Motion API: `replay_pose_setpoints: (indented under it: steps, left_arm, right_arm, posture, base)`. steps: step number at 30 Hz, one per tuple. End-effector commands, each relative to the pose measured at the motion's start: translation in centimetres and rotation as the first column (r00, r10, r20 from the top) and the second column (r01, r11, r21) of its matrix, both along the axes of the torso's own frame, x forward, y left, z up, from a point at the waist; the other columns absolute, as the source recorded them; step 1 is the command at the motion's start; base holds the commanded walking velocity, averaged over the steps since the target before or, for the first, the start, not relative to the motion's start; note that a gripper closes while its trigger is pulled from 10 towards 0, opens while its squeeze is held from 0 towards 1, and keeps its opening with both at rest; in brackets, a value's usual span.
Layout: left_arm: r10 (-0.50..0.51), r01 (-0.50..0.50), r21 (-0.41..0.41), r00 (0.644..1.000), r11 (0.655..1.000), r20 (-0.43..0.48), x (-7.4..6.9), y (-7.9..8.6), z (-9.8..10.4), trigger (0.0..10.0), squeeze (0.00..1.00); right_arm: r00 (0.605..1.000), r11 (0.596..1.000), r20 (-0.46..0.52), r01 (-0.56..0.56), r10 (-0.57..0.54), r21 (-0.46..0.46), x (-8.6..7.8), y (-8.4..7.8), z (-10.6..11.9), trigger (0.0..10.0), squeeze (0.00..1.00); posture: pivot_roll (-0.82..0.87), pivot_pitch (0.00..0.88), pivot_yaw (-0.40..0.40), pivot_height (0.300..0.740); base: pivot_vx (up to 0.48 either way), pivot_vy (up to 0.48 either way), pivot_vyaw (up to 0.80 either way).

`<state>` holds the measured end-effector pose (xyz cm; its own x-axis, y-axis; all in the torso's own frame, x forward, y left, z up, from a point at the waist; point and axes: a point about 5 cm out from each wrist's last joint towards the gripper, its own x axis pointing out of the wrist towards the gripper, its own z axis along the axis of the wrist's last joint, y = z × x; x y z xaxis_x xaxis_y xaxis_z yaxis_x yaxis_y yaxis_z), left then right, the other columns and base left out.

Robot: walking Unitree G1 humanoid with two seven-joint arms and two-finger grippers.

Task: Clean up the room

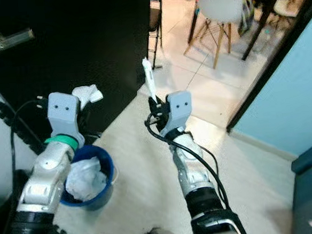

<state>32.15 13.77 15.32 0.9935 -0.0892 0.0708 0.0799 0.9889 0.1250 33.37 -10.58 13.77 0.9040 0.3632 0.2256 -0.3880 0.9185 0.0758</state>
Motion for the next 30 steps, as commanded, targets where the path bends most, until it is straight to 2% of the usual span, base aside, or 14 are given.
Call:
replay_pose_setpoints:
  steps: [1, 15, 17, 19, 30]
  left_arm:
    - [-0.024, 0.024, -0.003, 1.000, 1.000, -0.011, 0.0, -0.7, -0.3, 10.0, 0.00]
    - [-0.019, 0.019, -0.010, 1.000, 1.000, -0.011, 0.0, -0.7, -0.3, 10.0, 0.00]
    - [-0.011, 0.010, -0.021, 1.000, 1.000, -0.015, 0.0, -0.7, -0.3, 10.0, 0.00]
    - [0.001, -0.002, -0.046, 1.000, 0.999, -0.019, 0.0, -0.6, -0.3, 10.0, 0.00]
    - [0.018, -0.018, -0.039, 1.000, 0.999, -0.009, 0.0, -0.7, -0.2, 10.0, 0.00]
  right_arm:
    - [1.000, 1.000, -0.014, 0.025, -0.025, -0.017, -0.1, -0.9, -0.5, 10.0, 0.00]
    - [1.000, 1.000, -0.014, 0.024, -0.024, -0.019, -0.1, -0.8, -0.5, 10.0, 0.00]
    - [1.000, 0.999, -0.006, -0.013, 0.012, -0.040, -0.3, -0.5, -0.5, 10.0, 0.00]
    - [0.997, 0.993, 0.012, -0.079, 0.081, -0.091, -0.8, 0.4, -0.7, 10.0, 0.00]
    - [0.993, 0.987, 0.018, -0.114, 0.117, -0.117, -1.1, 0.9, -0.7, 10.0, 0.00]
  posture:
    - [-0.01, 0.037, 0.018, 0.740]
    - [-0.01, 0.038, 0.017, 0.740]
    - [-0.01, 0.039, 0.016, 0.740]
    - [-0.01, 0.039, 0.014, 0.740]
    - [-0.01, 0.040, 0.015, 0.740]
  base:
    - [0.000, -0.311, 0.00]
    - [0.000, -0.298, 0.00]
    - [0.000, 0.000, 0.00]
    - [0.000, 0.000, 0.59]
    - [0.000, 0.000, 0.70]
